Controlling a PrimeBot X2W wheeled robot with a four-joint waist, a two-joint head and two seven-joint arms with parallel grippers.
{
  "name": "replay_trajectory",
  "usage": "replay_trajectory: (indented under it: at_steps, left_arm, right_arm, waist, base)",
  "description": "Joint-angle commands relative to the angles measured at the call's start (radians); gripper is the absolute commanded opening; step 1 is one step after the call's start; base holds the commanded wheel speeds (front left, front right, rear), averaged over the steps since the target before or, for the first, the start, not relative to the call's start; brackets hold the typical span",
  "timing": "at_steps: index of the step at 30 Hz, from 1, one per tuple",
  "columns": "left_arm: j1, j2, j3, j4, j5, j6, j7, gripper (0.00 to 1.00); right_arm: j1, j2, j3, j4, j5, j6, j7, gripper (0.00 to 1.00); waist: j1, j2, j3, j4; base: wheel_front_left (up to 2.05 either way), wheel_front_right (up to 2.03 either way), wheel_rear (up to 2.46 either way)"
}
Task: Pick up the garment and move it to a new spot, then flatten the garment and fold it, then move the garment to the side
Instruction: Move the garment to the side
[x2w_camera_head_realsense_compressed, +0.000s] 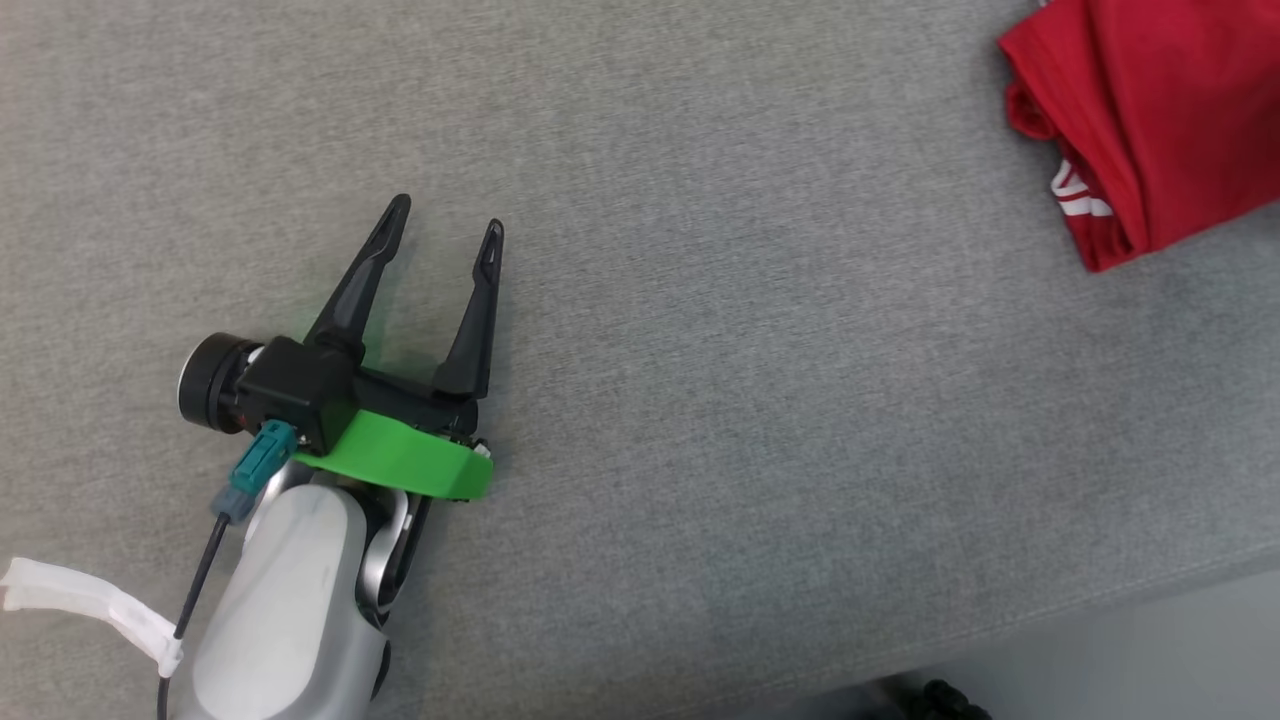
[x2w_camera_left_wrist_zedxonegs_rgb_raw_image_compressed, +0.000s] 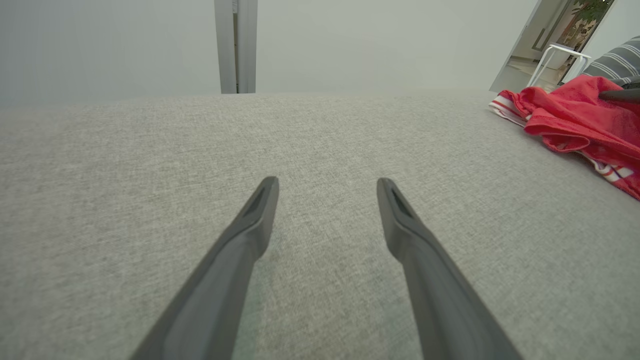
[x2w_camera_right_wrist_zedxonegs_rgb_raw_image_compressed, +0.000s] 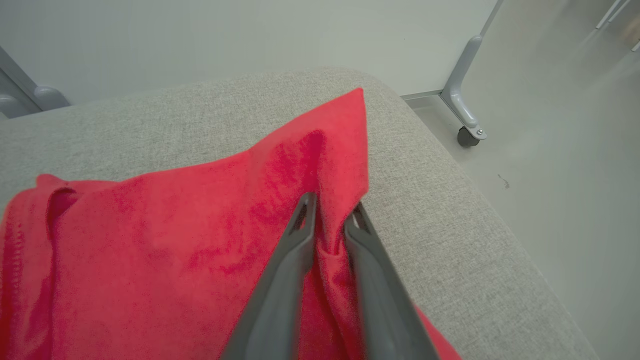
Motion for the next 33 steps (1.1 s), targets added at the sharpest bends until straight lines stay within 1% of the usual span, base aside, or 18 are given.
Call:
replay_trajectory:
  at_steps: [1,5,9,12,15,23,29,33]
  left_arm:
    - [-0.014,-0.001,0.004,0.001,-0.002,-0.003,-0.003,1.0]
    - [0.013,-0.011,0.011,0.004,-0.01,-0.003,-0.002,1.0]
    - [0.055,-0.017,0.041,0.005,-0.021,-0.003,-0.003,1.0]
    - [0.103,-0.034,0.092,-0.003,-0.046,-0.002,-0.003,1.0]
    - [0.147,-0.038,0.127,-0.008,-0.047,-0.002,-0.003,1.0]
    - [0.244,-0.026,0.212,0.005,-0.032,-0.002,-0.003,1.0]
    - [0.311,-0.034,0.258,0.014,-0.025,0.01,-0.003,1.0]
    - [0.343,-0.037,0.29,0.012,-0.023,0.014,-0.002,1.0]
  right_arm:
    - [-0.019,0.007,-0.001,0.016,-0.008,-0.001,-0.022,1.0]
    - [-0.033,0.007,0.018,0.064,-0.052,-0.001,-0.061,1.0]
    - [-0.014,0.023,0.032,0.032,-0.104,-0.001,-0.079,1.0]
    - [0.021,0.025,0.017,-0.042,-0.147,-0.001,-0.079,1.0]
    - [0.063,0.035,0.0,-0.111,-0.184,-0.001,-0.079,1.0]
    - [0.247,0.08,-0.052,-0.329,-0.249,-0.001,-0.079,1.0]
    - [0.423,0.116,-0.098,-0.455,-0.305,-0.001,-0.079,1.0]
    - [0.556,0.145,-0.182,-0.541,-0.355,-0.001,-0.079,1.0]
  waist:
    - [-0.0001,-0.0001,0.001,0.021]
    - [-0.0001,-0.0001,-0.06,0.028]
    - [-0.0001,-0.0001,-0.154,0.038]
    - [-0.0001,-0.0001,-0.236,0.04]
    - [-0.0001,-0.0001,-0.313,0.048]
    - [-0.0001,-0.0001,-0.481,0.069]
    - [-0.0001,-0.0001,-0.565,0.073]
    - [-0.0001,-0.0001,-0.588,0.077]
  base:
    - [0.0,0.0,0.0]
    - [0.0,0.0,0.0]
    - [0.0,0.0,0.0]
    - [0.0,0.0,0.0]
    - [0.0,0.0,0.0]
    - [0.0,0.0,0.0]
    - [0.0,0.0,0.0]
    - [0.0,0.0,0.0]
